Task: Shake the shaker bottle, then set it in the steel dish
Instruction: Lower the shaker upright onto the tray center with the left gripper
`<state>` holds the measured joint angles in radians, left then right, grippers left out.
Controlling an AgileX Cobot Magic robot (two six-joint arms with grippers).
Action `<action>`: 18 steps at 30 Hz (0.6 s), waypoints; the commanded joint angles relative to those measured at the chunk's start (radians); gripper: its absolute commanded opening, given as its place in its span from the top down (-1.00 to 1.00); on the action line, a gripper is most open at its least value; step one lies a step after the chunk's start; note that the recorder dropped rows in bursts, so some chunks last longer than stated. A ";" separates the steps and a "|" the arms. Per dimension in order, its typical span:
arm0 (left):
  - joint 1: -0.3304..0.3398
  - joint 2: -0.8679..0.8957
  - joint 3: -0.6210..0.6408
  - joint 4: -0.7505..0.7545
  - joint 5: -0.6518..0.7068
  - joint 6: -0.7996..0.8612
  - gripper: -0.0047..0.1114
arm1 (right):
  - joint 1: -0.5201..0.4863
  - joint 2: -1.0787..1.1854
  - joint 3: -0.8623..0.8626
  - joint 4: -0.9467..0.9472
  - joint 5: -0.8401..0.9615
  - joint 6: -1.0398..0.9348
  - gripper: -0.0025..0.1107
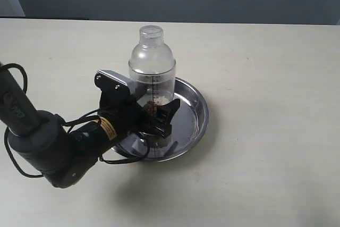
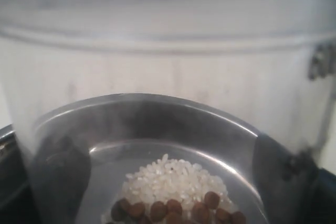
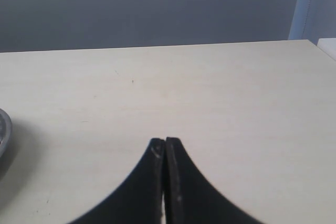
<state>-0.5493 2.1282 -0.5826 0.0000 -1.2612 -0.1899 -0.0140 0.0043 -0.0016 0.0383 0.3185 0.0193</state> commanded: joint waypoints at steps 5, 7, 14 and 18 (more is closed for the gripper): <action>-0.001 -0.010 0.009 0.064 0.040 0.020 0.91 | 0.004 -0.004 0.002 -0.003 -0.012 0.001 0.97; -0.001 -0.010 0.009 0.072 0.040 0.026 0.89 | 0.004 -0.004 0.002 -0.003 -0.012 0.001 0.97; -0.001 -0.010 0.009 0.072 0.040 0.037 0.52 | 0.004 -0.004 0.002 -0.003 -0.012 0.001 0.97; -0.001 -0.010 0.009 0.065 0.040 0.043 0.37 | 0.004 -0.004 0.002 -0.003 -0.012 0.001 0.97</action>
<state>-0.5493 2.1197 -0.5803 0.0560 -1.2479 -0.1485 -0.0140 0.0043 -0.0016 0.0383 0.3185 0.0213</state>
